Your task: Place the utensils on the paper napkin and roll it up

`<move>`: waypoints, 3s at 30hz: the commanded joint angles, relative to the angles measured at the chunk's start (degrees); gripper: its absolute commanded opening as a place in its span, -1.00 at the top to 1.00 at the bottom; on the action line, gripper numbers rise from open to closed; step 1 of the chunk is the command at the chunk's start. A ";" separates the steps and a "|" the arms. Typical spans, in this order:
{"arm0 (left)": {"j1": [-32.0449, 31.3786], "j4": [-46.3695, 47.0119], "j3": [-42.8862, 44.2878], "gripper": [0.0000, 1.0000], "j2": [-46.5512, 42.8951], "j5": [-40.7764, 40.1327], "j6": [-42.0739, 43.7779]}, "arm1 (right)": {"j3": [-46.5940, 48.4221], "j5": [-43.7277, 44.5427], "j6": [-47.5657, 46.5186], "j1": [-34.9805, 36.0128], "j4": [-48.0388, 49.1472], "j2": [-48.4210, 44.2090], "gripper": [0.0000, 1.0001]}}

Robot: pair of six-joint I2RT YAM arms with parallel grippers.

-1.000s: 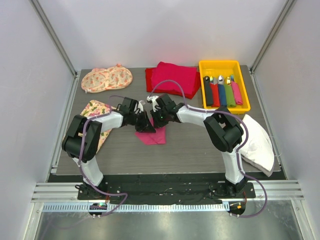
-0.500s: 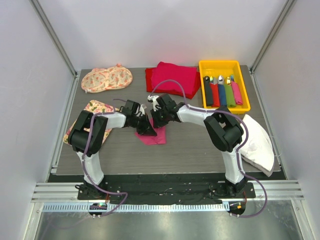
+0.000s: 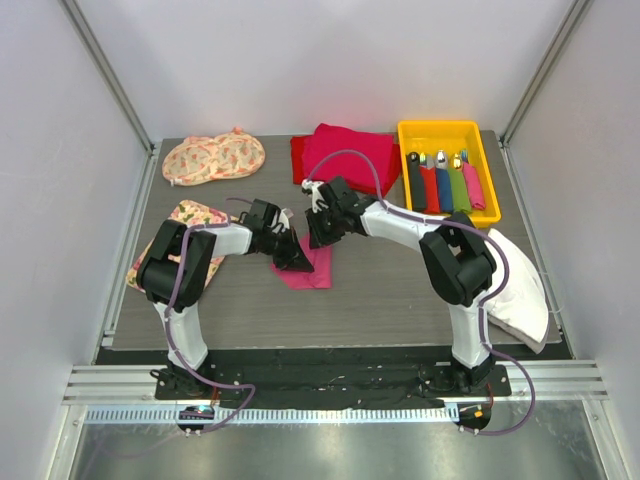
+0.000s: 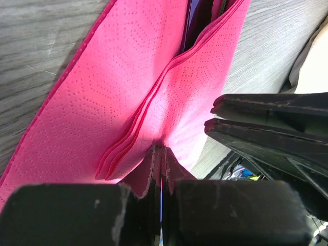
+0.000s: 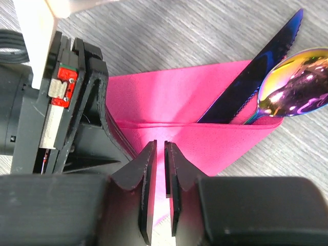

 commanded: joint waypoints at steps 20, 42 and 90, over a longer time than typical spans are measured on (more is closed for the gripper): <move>-0.06 1.97 -1.93 0.83 -5.12 -1.84 1.72 | -6.21 1.52 -5.42 0.26 3.67 3.94 0.79; -1.73 -3.13 -2.37 0.92 2.96 -7.11 2.59 | -2.87 -1.30 -3.93 0.08 3.41 -0.10 0.75; -1.03 -3.39 -0.61 0.94 6.65 -7.90 2.59 | -16.50 -18.36 21.47 -5.72 11.84 -12.67 0.60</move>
